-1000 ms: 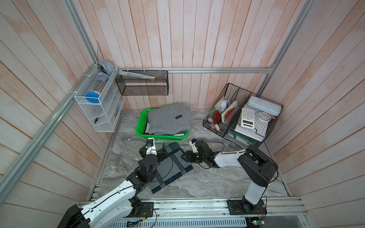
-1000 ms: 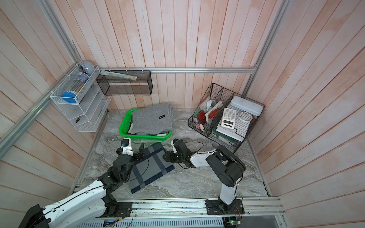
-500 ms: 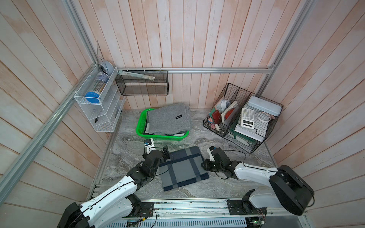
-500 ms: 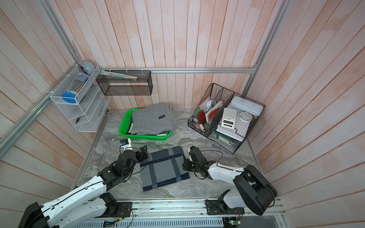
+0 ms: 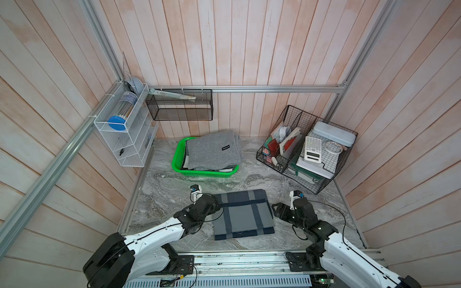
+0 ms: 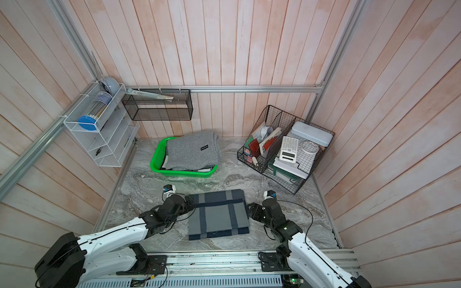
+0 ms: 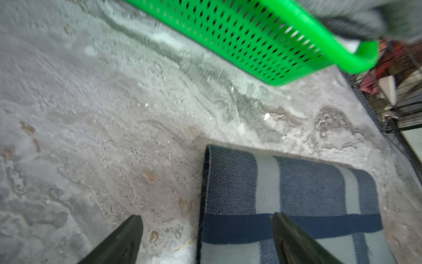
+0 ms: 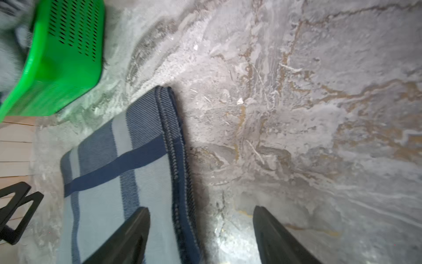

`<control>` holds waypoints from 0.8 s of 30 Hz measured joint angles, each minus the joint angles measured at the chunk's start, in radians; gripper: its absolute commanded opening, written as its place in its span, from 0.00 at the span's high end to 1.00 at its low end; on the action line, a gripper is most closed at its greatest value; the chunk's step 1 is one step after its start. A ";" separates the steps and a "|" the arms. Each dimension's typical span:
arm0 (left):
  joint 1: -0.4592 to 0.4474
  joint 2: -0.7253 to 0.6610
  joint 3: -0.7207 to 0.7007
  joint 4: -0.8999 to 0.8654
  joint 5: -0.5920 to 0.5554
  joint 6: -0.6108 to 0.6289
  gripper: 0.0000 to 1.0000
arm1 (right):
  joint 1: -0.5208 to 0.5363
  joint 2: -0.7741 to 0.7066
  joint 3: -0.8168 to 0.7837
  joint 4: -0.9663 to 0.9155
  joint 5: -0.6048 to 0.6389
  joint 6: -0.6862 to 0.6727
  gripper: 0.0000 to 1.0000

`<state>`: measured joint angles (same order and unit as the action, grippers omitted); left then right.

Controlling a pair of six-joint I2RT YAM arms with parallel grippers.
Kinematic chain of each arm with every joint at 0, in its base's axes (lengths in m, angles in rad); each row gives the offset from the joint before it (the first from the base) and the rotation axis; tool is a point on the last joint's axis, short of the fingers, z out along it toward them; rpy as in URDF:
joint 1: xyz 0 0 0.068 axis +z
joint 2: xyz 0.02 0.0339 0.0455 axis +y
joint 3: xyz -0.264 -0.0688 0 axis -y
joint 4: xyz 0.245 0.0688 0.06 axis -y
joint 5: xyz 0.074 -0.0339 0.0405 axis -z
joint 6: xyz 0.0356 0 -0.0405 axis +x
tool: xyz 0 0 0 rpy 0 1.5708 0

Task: Put the folded scarf in the basket
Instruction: Move the scarf to the center of the board, then pick up the scarf at the center of the board.

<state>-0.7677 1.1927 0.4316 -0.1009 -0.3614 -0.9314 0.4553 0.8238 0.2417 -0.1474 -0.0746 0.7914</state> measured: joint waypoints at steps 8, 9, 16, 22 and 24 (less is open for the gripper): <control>-0.039 0.098 0.000 0.049 0.036 -0.046 0.14 | -0.008 0.311 0.135 0.089 -0.133 -0.035 0.27; -0.039 0.104 0.000 0.056 0.039 -0.051 0.15 | -0.008 0.346 0.142 0.108 -0.153 -0.040 0.27; -0.040 0.151 0.005 0.124 0.039 -0.075 0.26 | -0.009 0.516 0.199 0.246 -0.265 -0.066 0.36; -0.040 0.209 0.013 0.200 0.037 -0.089 0.47 | 0.033 0.570 0.201 0.317 -0.274 -0.060 0.62; -0.040 0.226 0.013 0.220 0.038 -0.094 0.64 | 0.049 0.584 0.201 0.322 -0.274 -0.060 0.82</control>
<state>-0.8082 1.4189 0.4450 0.1196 -0.3233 -1.0252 0.5045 1.4075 0.4423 0.1745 -0.3489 0.7315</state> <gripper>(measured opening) 0.504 0.350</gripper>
